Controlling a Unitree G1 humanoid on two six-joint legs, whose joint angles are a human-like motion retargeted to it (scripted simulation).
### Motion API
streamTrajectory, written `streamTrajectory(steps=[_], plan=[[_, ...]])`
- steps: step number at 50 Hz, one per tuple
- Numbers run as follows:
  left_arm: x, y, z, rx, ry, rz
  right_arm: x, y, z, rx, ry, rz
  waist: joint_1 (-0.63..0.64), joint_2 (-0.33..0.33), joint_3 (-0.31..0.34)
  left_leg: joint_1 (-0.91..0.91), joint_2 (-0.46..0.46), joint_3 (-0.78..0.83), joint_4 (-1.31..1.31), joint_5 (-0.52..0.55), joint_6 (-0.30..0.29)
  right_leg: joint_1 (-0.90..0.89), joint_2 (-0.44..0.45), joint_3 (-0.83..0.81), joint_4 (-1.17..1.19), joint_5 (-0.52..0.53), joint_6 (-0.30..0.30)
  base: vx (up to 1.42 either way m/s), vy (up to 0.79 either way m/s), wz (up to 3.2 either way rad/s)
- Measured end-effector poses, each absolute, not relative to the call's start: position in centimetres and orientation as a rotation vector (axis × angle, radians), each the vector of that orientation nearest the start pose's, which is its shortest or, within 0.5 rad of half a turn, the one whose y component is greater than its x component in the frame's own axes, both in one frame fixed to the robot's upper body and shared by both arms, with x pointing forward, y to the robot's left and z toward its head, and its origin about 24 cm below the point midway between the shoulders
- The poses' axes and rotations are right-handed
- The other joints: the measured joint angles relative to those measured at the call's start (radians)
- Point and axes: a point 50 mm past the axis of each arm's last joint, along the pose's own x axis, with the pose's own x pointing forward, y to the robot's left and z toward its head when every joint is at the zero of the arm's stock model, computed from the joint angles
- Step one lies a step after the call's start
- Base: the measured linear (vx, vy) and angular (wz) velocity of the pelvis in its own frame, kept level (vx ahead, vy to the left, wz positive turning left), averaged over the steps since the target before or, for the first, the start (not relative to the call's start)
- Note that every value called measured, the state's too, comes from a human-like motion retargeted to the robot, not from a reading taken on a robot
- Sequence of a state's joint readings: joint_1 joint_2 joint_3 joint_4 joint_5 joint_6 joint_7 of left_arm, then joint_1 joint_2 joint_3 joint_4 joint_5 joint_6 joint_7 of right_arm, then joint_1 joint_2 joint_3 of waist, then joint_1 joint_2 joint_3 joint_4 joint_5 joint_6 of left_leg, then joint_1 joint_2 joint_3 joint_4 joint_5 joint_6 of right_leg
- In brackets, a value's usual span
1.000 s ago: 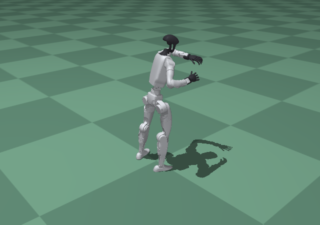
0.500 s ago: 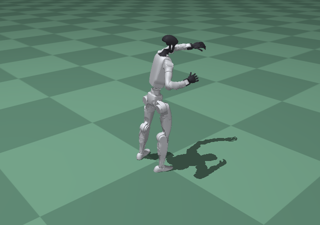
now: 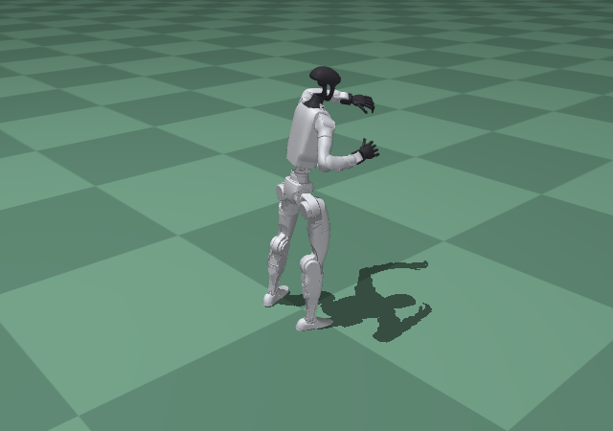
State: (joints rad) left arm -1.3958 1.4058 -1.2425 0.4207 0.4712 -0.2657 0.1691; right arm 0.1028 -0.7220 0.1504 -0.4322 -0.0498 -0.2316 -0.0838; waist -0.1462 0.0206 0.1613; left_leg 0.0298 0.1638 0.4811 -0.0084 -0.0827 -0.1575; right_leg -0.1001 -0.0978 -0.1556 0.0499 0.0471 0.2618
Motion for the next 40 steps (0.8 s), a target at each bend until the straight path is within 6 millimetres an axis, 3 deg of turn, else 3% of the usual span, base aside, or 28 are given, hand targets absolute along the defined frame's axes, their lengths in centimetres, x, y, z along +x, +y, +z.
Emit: streamTrajectory(steps=[5, 8, 10, 14, 19, 24, 28, 33, 40], plan=[[33.6, 33.1, 33.0, 2.189, -0.215, 0.217, 21.5, -17.5, 14.9, -0.687, -0.557, 0.337, -0.049, 0.023, 0.006, 0.002, 0.009, 0.007, -0.018, 0.013, -0.003, -0.008, 0.016, 0.001, -0.006, 0.007, 0.000, 0.00, -0.01, -0.04], [33.9, 34.4, 34.7, 2.171, -0.150, 0.354, 21.7, -17.2, 15.3, -0.695, -0.584, 0.343, -0.084, 0.027, 0.011, 0.002, 0.010, 0.004, -0.032, 0.022, -0.004, -0.011, 0.019, -0.004, -0.007, 0.009, 0.000, 0.00, 0.00, 0.00], [34.4, 34.1, 35.9, 2.152, -0.158, 0.410, 21.9, -17.0, 15.4, -0.694, -0.597, 0.340, -0.105, 0.025, 0.016, 0.002, 0.009, -0.001, -0.041, 0.028, -0.004, -0.012, 0.020, -0.009, -0.007, 0.010, 0.000, 0.00, 0.00, 0.00], [35.9, 30.0, 37.7, 2.111, -0.340, 0.401, 22.0, -16.9, 15.2, -0.686, -0.590, 0.331, -0.132, 0.023, 0.019, 0.000, 0.004, -0.013, -0.052, 0.032, -0.006, -0.012, 0.014, -0.021, -0.006, 0.009, 0.000, 0.00, 0.02, 0.10], [36.5, 20.7, 39.1, 2.067, -0.726, 0.209, 22.1, -17.1, 14.5, -0.666, -0.541, 0.315, -0.136, -0.005, 0.022, -0.002, -0.007, -0.037, -0.049, 0.027, -0.006, -0.005, -0.005, -0.040, 0.008, -0.002, 0.000, 0.02, 0.05, 0.25], [34.1, 13.2, 36.9, 1.988, -1.047, -0.082, 22.0, -17.5, 13.9, -0.669, -0.487, 0.316, -0.105, -0.017, 0.013, -0.003, -0.018, -0.051, -0.033, 0.011, -0.004, 0.001, -0.024, -0.048, 0.028, -0.016, 0.000, 0.05, 0.05, 0.16], [31.4, 10.9, 34.0, 1.931, -1.176, -0.295, 21.8, -17.6, 13.7, -0.670, -0.473, 0.318, -0.067, -0.020, 0.001, 0.001, -0.023, -0.053, -0.020, -0.002, 0.000, 0.004, -0.034, -0.045, 0.043, -0.025, 0.000, 0.06, 0.04, 0.03], [29.9, 12.5, 30.8, 1.906, -1.127, -0.433, 21.5, -17.8, 13.7, -0.660, -0.476, 0.312, -0.015, -0.022, -0.013, 0.008, -0.023, -0.042, -0.007, -0.016, 0.003, 0.007, -0.035, -0.032, 0.046, -0.027, 0.000, 0.03, 0.01, -0.05], [31.8, 20.2, 28.8, 2.030, -0.762, -0.331, 21.2, -17.8, 13.9, -0.643, -0.493, 0.321, 0.020, -0.015, -0.024, 0.017, -0.017, -0.021, 0.001, -0.024, 0.001, 0.010, -0.026, -0.015, 0.039, -0.023, 0.000, 0.00, 0.00, 0.00]])
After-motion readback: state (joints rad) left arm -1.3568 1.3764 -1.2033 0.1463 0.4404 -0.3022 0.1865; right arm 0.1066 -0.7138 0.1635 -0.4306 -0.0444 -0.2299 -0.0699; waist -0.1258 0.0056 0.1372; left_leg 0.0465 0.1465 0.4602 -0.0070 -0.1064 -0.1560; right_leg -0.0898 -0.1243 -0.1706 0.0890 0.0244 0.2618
